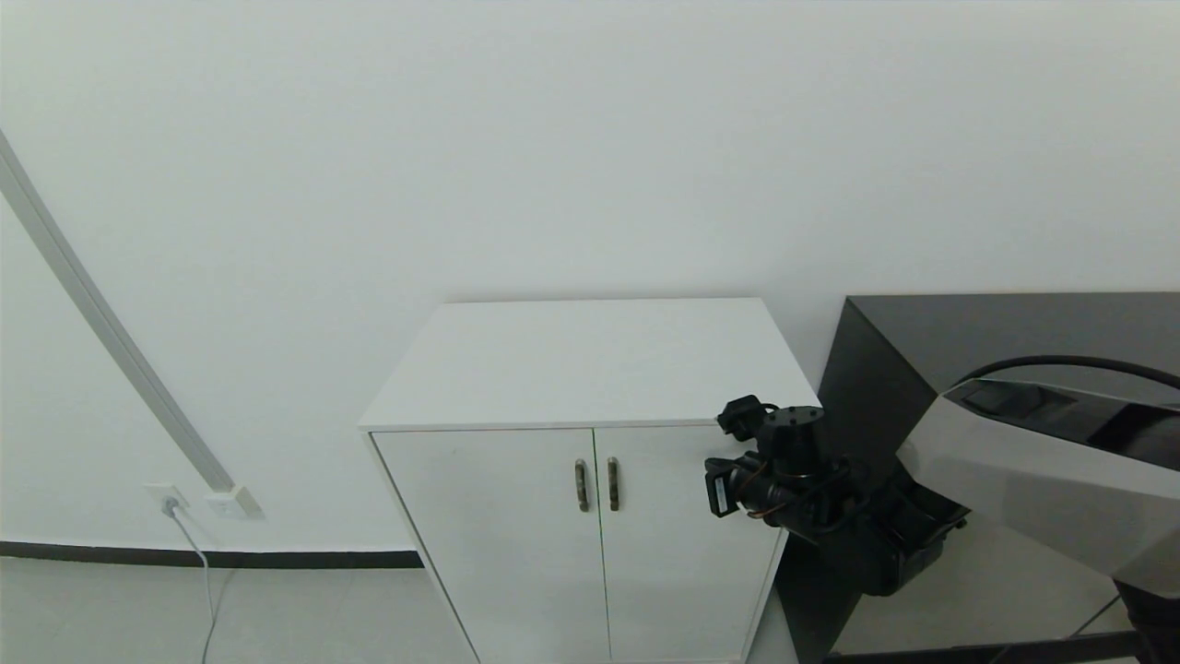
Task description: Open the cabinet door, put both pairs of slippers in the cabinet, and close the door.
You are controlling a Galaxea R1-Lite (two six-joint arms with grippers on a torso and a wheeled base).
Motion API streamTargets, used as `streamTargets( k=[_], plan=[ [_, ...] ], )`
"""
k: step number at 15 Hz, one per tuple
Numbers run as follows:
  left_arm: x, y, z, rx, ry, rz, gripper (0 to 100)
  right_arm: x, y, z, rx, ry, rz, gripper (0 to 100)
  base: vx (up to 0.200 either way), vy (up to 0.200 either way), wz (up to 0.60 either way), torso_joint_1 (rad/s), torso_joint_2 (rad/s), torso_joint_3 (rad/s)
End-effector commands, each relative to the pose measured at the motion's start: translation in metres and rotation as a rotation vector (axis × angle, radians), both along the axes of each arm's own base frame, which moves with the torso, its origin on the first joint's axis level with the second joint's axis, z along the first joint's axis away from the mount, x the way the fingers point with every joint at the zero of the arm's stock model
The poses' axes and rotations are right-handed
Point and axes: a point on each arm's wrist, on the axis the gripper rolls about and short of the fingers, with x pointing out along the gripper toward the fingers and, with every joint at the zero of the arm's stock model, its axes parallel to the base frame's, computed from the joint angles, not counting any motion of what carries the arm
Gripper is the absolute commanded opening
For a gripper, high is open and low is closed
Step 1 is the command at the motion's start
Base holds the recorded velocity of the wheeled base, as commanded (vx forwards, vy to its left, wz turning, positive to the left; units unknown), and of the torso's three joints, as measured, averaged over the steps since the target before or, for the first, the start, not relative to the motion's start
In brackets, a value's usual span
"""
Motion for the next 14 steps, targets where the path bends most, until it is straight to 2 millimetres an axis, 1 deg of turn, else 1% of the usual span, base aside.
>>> streamTargets(
  k=[1,2,4,7,8,9,11,12,13,14],
  plan=[
    [0.000,0.000,0.000,-0.001,0.001,0.000,0,-0.002,0.000,0.005,0.002,-0.008,0.000,0,0.000,0.000,0.00,0.000,0.00,0.000],
    [0.000,0.000,0.000,-0.001,0.001,-0.002,0,-0.005,-0.002,0.013,0.001,-0.029,-0.027,0,0.000,0.000,0.00,0.000,0.00,0.000],
    [0.000,0.000,0.000,0.001,0.001,0.000,0,-0.013,-0.006,0.022,0.007,-0.052,-0.039,0,0.000,0.000,0.00,0.000,0.00,0.000],
    [0.000,0.000,0.000,0.001,0.001,-0.002,0,-0.035,-0.019,0.032,0.014,-0.067,-0.042,0,0.000,0.000,0.00,0.000,0.00,0.000],
    [0.000,0.000,0.000,0.002,0.001,-0.002,0,-0.040,-0.022,0.035,0.019,-0.071,-0.041,0,0.000,0.000,0.00,0.000,0.00,0.000],
    [0.000,0.000,0.000,0.002,0.001,-0.004,0,-0.054,-0.033,0.045,0.020,-0.071,-0.047,0,0.000,0.000,0.00,0.000,0.00,0.000],
    [0.000,0.000,0.000,0.002,0.001,-0.004,0,-0.074,-0.048,0.058,0.020,-0.069,-0.057,0,0.000,0.000,0.00,0.000,0.00,0.000],
    [0.000,0.000,0.000,0.002,0.001,-0.004,0,-0.079,-0.053,0.061,0.019,-0.070,-0.065,0,0.000,0.000,0.00,0.000,0.00,0.000],
    [0.000,0.000,0.000,0.002,0.001,-0.002,0,-0.092,-0.066,0.069,0.011,-0.081,-0.112,0,0.000,0.000,0.00,0.000,0.00,0.000],
    [0.000,0.000,0.000,0.002,0.001,-0.002,0,-0.099,-0.073,0.074,0.005,-0.087,-0.138,0,0.000,0.000,0.00,0.000,0.00,0.000]
  ],
)
